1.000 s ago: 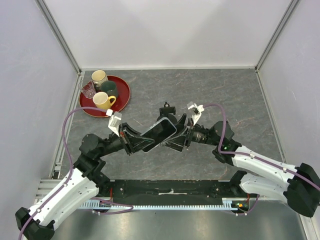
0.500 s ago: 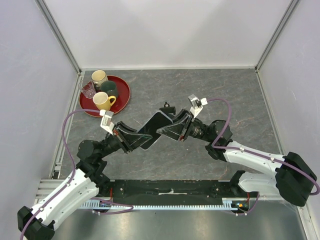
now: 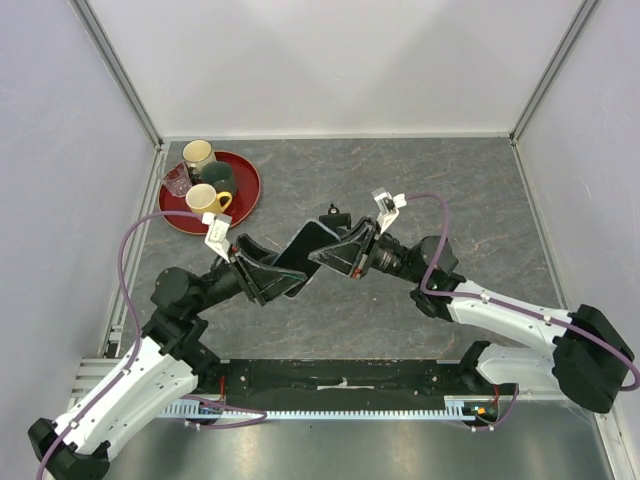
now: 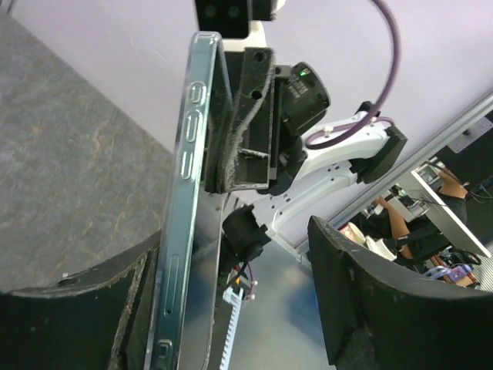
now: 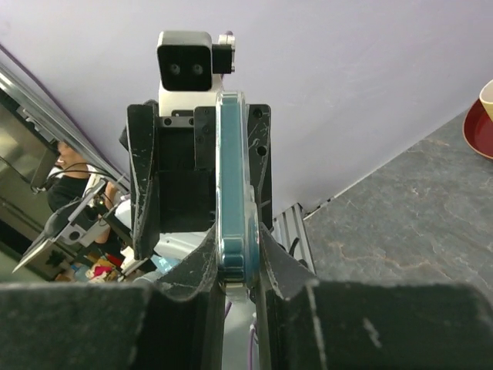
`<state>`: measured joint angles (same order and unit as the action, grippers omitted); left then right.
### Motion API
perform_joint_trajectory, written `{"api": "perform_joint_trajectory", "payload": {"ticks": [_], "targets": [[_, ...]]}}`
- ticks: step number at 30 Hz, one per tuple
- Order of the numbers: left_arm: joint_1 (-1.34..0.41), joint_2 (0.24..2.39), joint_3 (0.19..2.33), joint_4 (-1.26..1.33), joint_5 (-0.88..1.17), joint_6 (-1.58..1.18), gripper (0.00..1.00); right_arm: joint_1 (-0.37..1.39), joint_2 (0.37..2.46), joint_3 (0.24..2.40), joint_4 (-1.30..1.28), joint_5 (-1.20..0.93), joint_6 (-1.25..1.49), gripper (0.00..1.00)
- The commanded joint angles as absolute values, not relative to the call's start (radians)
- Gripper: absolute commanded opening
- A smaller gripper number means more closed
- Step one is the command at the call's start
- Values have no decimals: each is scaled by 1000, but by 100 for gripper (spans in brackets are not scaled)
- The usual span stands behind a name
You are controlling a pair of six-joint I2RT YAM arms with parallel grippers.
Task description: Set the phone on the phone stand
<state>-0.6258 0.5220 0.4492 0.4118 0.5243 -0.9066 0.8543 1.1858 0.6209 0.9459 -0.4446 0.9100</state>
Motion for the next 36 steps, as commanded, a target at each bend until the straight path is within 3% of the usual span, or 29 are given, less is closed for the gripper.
{"api": "perform_joint_trajectory", "payload": {"ticks": [1,7,11,21,31,36], "targets": [[-629,515,586,125,555,-750,71,848,1112,657,847,-414,822,0],[-629,549,794,-269,505,-540,72,824,1081,702,620,-567,668,0],[-629,624,954,-400,502,-473,73,824,1052,747,424,-664,537,0],[-629,788,902,-114,934,-615,65,825,1045,813,356,-818,480,0],[-629,694,917,-118,847,-554,68,825,1039,830,290,-856,439,0],[-629,664,956,-242,717,-499,73,825,1029,838,264,-884,425,0]]}}
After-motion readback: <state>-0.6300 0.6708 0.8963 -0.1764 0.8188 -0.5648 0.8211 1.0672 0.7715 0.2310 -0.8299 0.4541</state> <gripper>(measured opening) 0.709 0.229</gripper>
